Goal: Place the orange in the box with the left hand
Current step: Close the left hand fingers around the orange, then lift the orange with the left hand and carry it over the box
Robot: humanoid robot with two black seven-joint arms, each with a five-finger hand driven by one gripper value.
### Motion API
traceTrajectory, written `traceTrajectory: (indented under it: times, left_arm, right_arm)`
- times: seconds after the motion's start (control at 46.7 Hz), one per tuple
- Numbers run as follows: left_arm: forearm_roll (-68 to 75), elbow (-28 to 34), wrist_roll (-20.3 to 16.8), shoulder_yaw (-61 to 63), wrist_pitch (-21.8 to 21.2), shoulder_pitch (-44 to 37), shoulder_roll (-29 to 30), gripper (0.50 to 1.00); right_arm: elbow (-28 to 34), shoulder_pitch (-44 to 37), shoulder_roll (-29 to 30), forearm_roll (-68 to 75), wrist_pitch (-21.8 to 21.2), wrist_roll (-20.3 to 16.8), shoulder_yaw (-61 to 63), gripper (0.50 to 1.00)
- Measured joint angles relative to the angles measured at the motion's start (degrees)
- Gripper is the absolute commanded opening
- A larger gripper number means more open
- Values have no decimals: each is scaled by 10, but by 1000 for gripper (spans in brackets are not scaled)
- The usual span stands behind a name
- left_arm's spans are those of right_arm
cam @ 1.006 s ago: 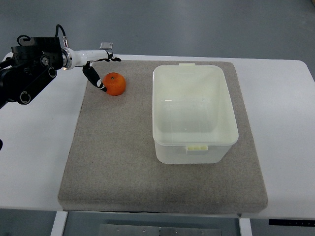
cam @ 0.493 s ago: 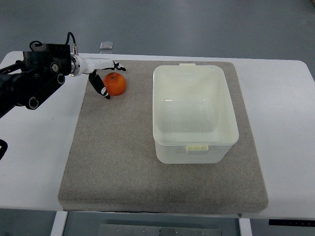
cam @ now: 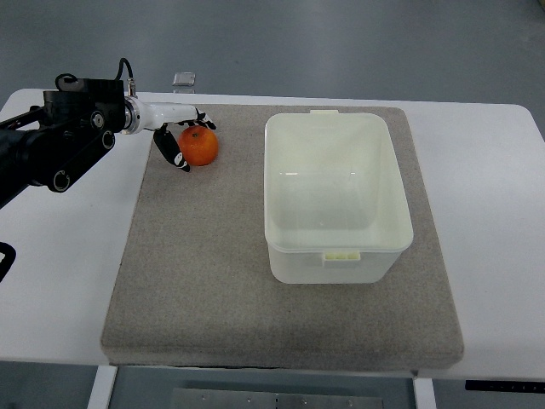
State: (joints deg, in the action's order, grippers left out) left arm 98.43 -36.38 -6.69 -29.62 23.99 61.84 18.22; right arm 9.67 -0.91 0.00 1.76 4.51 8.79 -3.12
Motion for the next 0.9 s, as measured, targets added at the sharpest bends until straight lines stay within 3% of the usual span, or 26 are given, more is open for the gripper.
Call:
traceTrajectory:
  times: [0.086,0.171,0.321,0.771,0.899]
  left_arm:
    - [0,0,0,0,0,0,0,763]
    - [0,0,0,0,-2,-1,-1,690]
    - [0,-1,0,0,-3,0,-1,504]
    - [-27,-15,-1,-1,8,68,32,500]
    - [-45,-23,-2,-4,35,92,45,500]
  right_arm:
    - [0,0,0,0,0,0,0,926]
    - [0,0,0,0,0,0,0,926]
    - [0,0,0,0,0,0,0,926]
    - [0,0,0,0,0,0,0,926]
    - [0,0,0,0,0,0,0,926]
